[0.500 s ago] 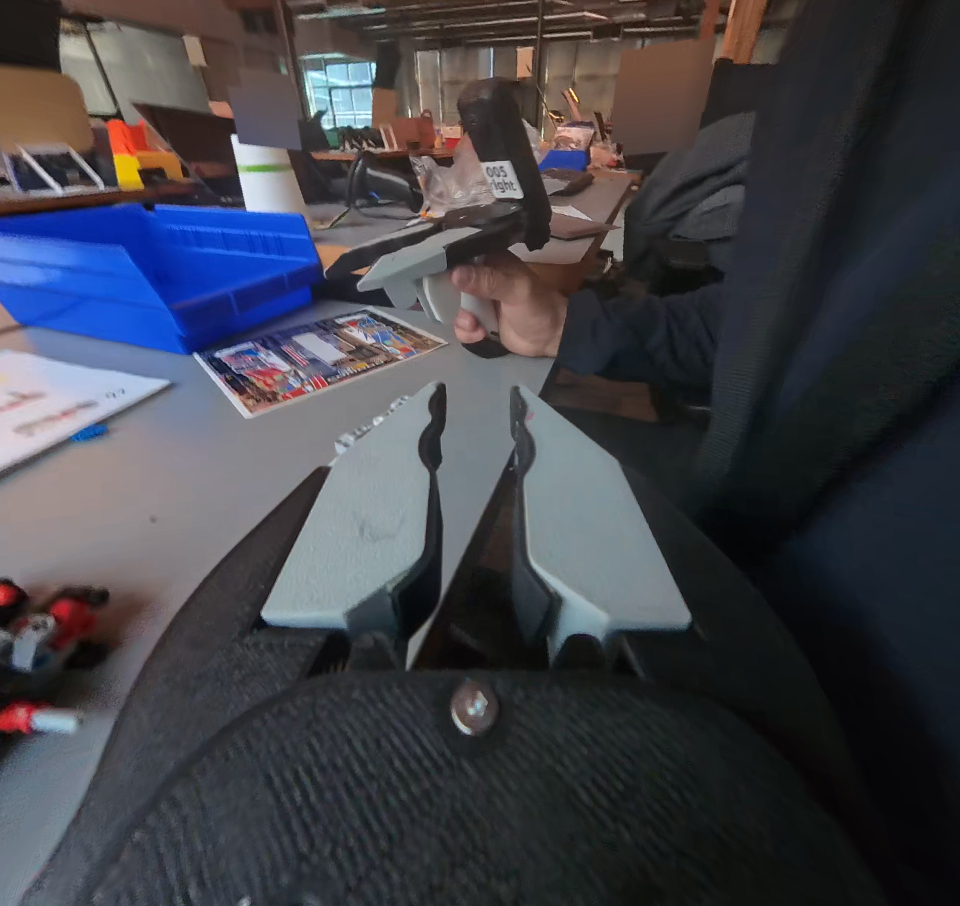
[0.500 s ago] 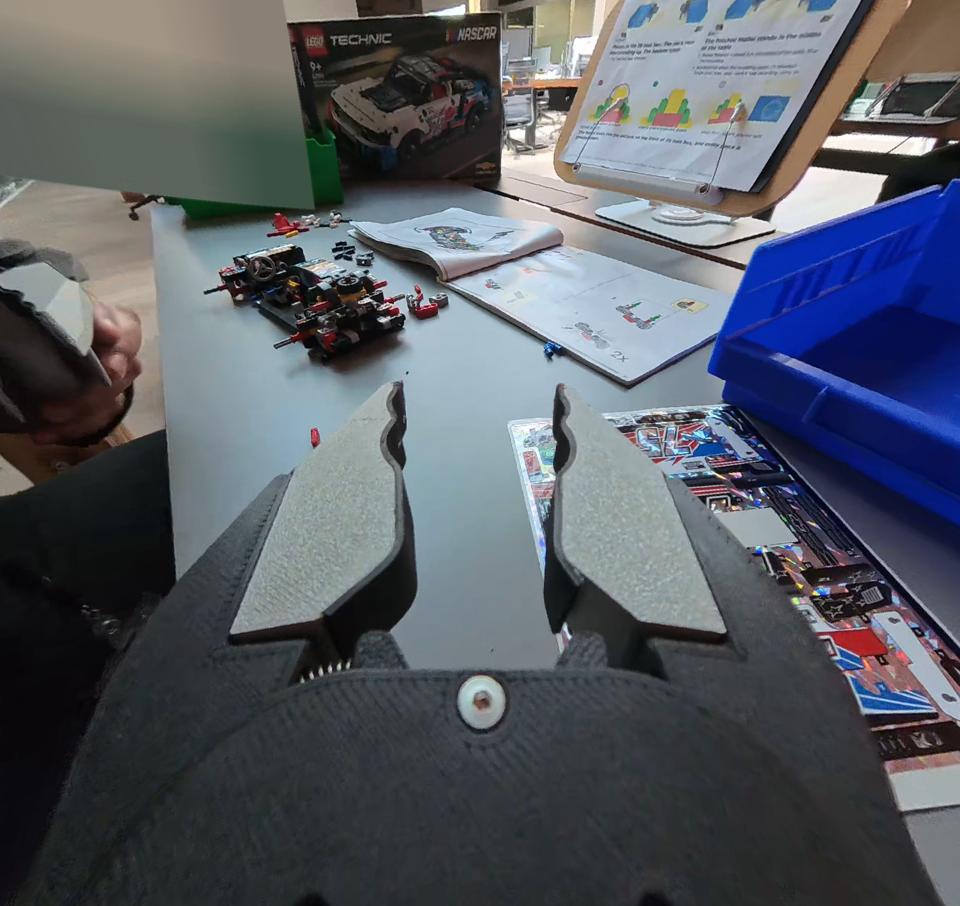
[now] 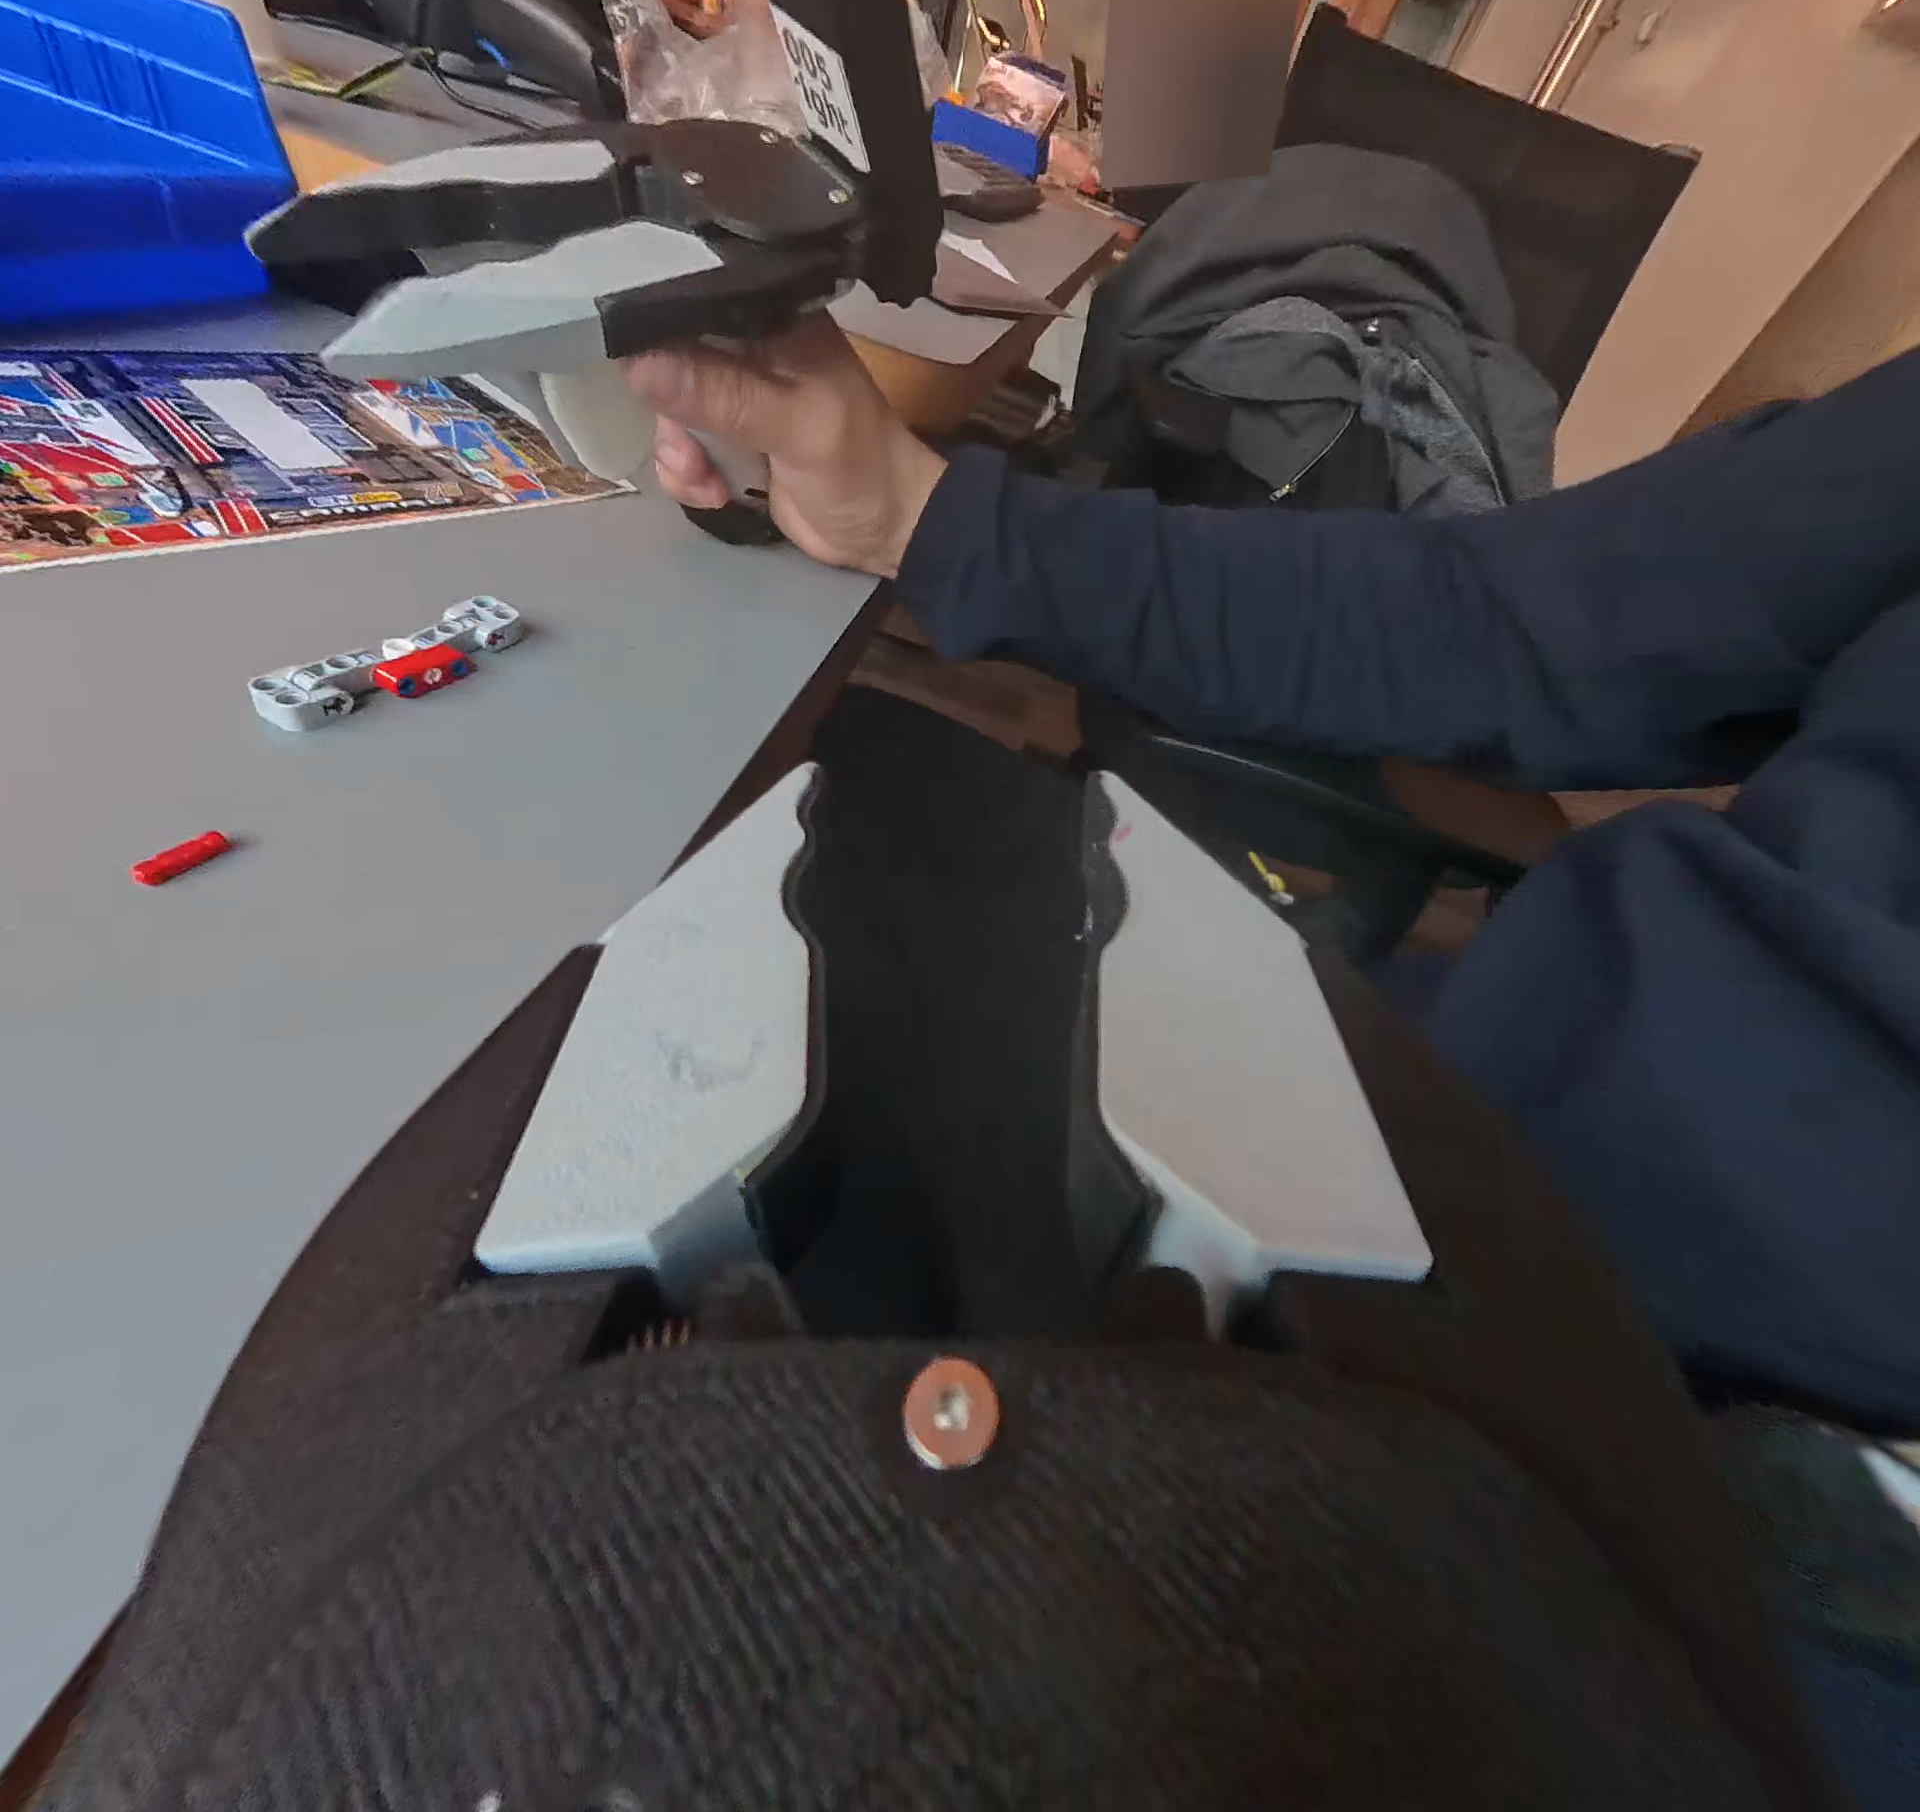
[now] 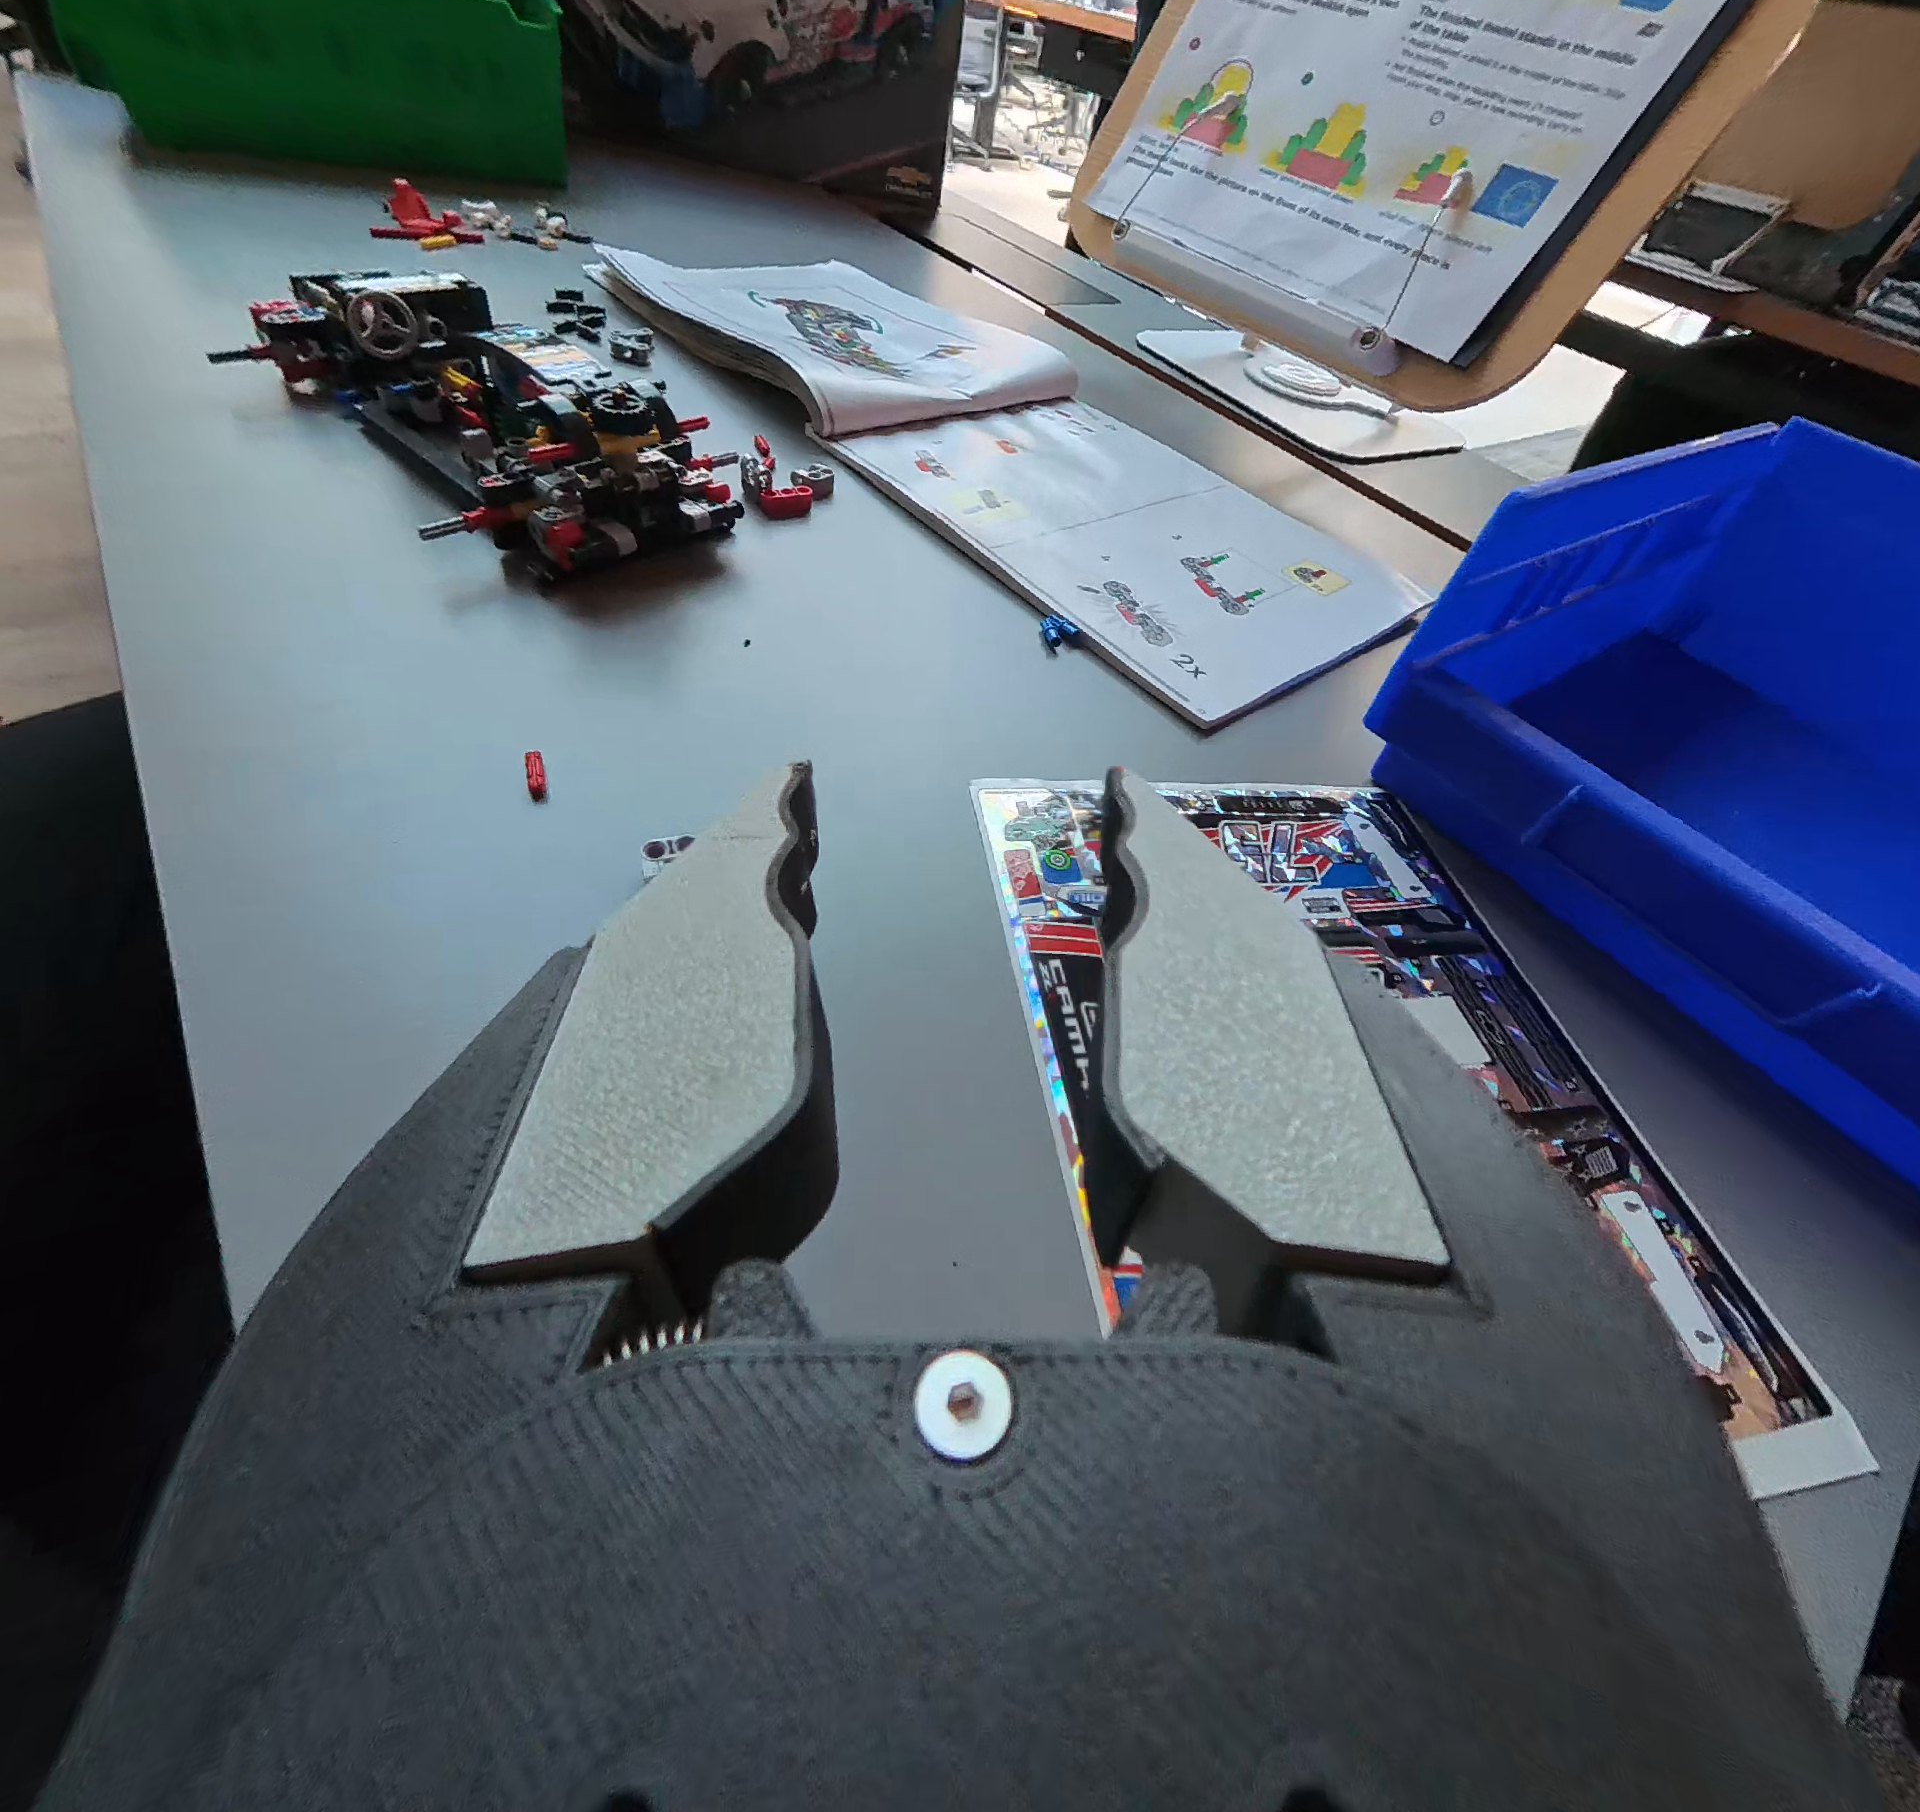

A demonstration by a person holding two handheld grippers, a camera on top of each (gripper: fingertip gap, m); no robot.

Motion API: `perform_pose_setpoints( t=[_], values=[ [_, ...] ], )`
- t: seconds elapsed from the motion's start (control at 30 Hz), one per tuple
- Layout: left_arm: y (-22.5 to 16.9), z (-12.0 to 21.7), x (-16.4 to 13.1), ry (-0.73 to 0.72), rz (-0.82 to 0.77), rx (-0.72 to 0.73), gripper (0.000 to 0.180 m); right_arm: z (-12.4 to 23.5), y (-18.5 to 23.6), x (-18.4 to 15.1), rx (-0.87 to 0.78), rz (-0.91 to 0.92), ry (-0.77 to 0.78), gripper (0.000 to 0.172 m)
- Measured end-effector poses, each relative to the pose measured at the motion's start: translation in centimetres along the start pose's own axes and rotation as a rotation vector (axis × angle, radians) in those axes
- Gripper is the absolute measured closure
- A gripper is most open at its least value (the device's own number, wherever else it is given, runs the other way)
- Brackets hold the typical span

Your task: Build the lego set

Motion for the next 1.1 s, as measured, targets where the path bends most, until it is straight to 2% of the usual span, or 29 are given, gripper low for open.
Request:
perform_pose_setpoints(
  t=[0.23,0.43,0.6,0.8,1.1],
  values=[
    [1.0,0.7,-0.5,0.049,-0.036,0.037,0.138,0.3,-1.0,0.2,0.035,-0.091,-0.025,0.121],
    [1.8,1.1,-0.5,0.048,-0.010,0.036,0.137,0.2,-0.5,0.1,0.056,-0.058,-0.010,0.125],
    [2.4,2.0,-0.6,0.036,-0.044,0.045,0.139,-0.2,-0.1,-0.1,0.097,-0.035,0.021,0.127],
    [4.4,3.0,1.0,-0.107,-0.052,0.047,0.143,-0.7,-0.9,0.3,0.133,-0.065,-0.010,0.129],
    [5.9,1.9,1.3,-0.076,-0.117,0.037,0.144,-2.0,-0.8,0.4,0.187,-0.030,0.024,0.128]
  ],
)
Point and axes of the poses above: each gripper's, where its closed fingertips meet, z back along the fingers, x out of its top, y = z × x across the jaws, the point moved 8 cm from there along z, back along the fingers, and after that the axes turned 11 degrees about -z, right-handed, at the moved point
